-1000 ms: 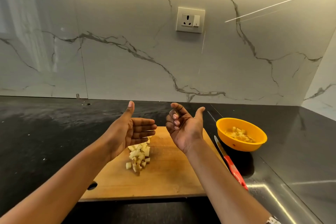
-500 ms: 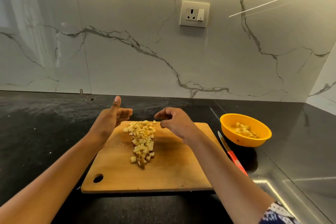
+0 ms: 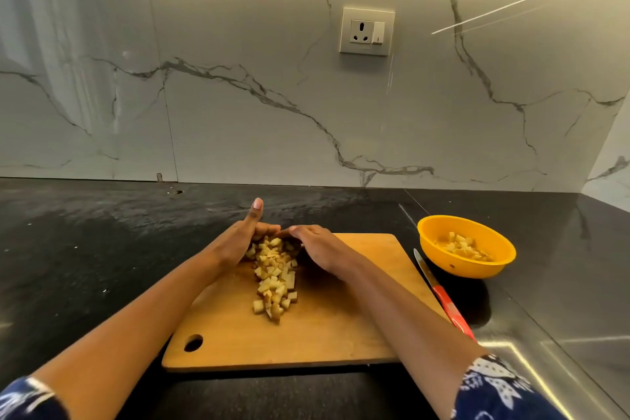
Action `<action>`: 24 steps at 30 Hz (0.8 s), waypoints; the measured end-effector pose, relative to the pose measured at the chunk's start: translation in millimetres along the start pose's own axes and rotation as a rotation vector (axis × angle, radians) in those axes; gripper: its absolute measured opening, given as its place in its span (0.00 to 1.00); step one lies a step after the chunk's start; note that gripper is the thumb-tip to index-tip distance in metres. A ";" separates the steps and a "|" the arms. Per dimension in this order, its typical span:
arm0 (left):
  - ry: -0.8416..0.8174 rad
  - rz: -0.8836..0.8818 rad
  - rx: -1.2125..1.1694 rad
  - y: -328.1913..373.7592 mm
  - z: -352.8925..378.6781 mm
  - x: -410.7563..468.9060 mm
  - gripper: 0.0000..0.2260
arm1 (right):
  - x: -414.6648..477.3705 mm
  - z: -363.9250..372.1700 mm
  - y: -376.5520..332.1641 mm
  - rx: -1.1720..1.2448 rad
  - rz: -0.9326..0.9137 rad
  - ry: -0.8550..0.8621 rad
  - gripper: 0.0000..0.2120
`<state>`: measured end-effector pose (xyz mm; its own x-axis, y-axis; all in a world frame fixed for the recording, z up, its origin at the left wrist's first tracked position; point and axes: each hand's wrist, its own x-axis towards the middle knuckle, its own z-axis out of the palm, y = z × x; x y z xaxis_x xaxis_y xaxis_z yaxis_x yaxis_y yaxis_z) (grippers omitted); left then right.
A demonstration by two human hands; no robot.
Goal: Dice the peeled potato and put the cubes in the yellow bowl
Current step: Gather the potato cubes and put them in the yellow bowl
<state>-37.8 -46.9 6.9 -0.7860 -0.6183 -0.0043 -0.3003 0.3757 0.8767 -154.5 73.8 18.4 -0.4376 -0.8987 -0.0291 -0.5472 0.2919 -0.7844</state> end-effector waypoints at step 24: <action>0.196 0.045 -0.243 -1.4 -5.9 -35.8 0.38 | -21.1 -13.0 16.5 0.309 -0.006 0.142 0.31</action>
<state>-6.0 -29.3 8.7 -0.6695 -0.7348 0.1088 -0.1110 0.2438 0.9635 -163.5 101.8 14.2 -0.5421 -0.8391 0.0454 -0.3177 0.1546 -0.9355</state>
